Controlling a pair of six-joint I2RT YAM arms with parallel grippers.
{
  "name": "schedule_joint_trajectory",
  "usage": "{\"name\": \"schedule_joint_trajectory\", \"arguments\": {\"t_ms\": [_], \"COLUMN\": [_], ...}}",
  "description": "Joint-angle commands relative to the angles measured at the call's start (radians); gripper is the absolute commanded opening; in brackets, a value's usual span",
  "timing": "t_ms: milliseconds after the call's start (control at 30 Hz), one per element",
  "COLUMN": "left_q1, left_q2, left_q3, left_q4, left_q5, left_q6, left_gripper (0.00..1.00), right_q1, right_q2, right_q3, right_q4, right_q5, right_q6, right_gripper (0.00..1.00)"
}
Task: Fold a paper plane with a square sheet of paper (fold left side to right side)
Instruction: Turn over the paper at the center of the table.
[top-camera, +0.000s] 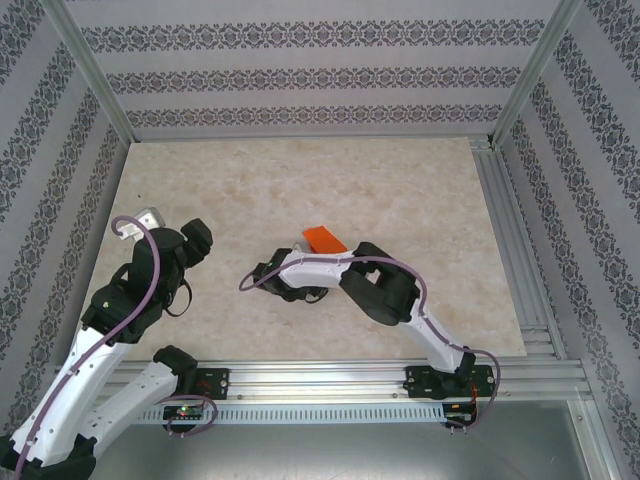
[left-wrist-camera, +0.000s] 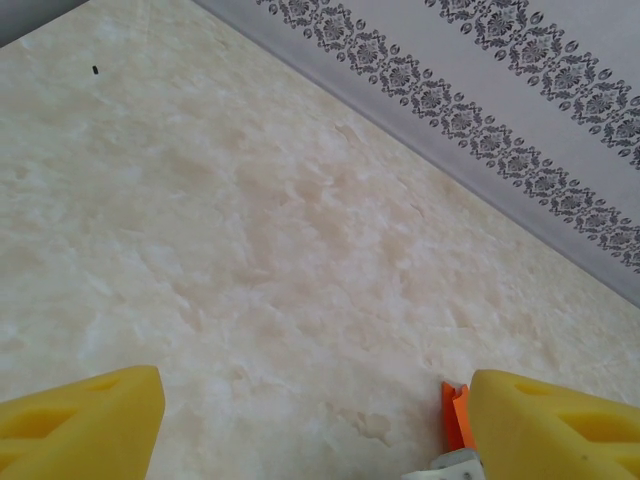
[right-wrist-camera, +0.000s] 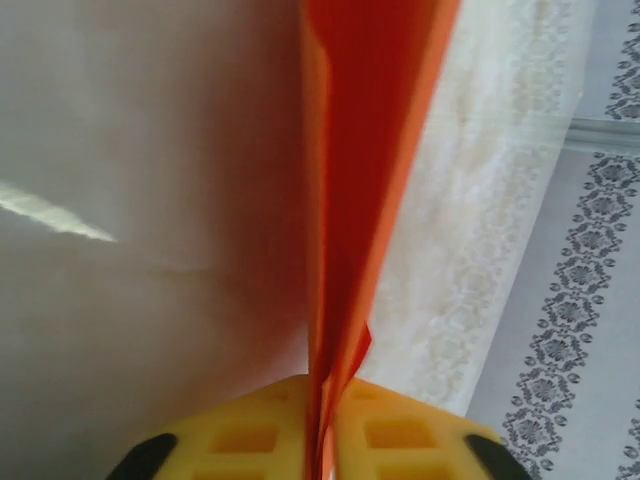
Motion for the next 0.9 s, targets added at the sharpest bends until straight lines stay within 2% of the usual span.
{"name": "schedule_joint_trajectory", "arguments": {"t_ms": [0,133,167,267,433,533,667,767,867], "left_q1": [0.009,0.009,0.009,0.009,0.009,0.009,0.003,-0.017,-0.036], "left_q2": [0.004,0.041,0.052,0.079,0.132,0.204,0.363,0.485,0.606], "left_q3": [-0.003,0.007,0.01,0.008,-0.037,-0.089,-0.152,-0.16,-0.133], "left_q4": [-0.022,-0.027,-0.024,-0.016,0.082,0.213,0.428,0.545,0.621], "left_q5": [-0.013,0.02,0.037,0.077,0.219,0.384,0.6,0.684,0.737], "left_q6": [-0.002,0.01,0.016,0.025,0.034,0.023,-0.021,-0.043,-0.044], "left_gripper": [0.81,0.81,0.81,0.81,0.81,0.81,0.8,0.8,0.79], "right_q1": [0.036,0.052,0.054,0.052,0.013,-0.05,-0.188,-0.315,-0.414], "right_q2": [-0.022,-0.126,-0.17,-0.336,-0.622,-0.817,-1.073,-1.215,-1.311], "right_q3": [0.029,-0.026,-0.052,-0.151,-0.328,-0.455,-0.644,-0.771,-0.872], "right_q4": [-0.024,0.026,0.05,0.127,0.245,0.375,0.594,0.739,0.858], "right_q5": [-0.049,-0.178,-0.215,-0.311,-0.396,-0.466,-0.608,-0.752,-0.894], "right_q6": [-0.006,-0.013,-0.01,-0.005,-0.005,-0.028,-0.052,-0.049,-0.059], "right_gripper": [0.26,0.53,0.57,0.66,0.72,0.74,0.85,0.98,0.98]}}
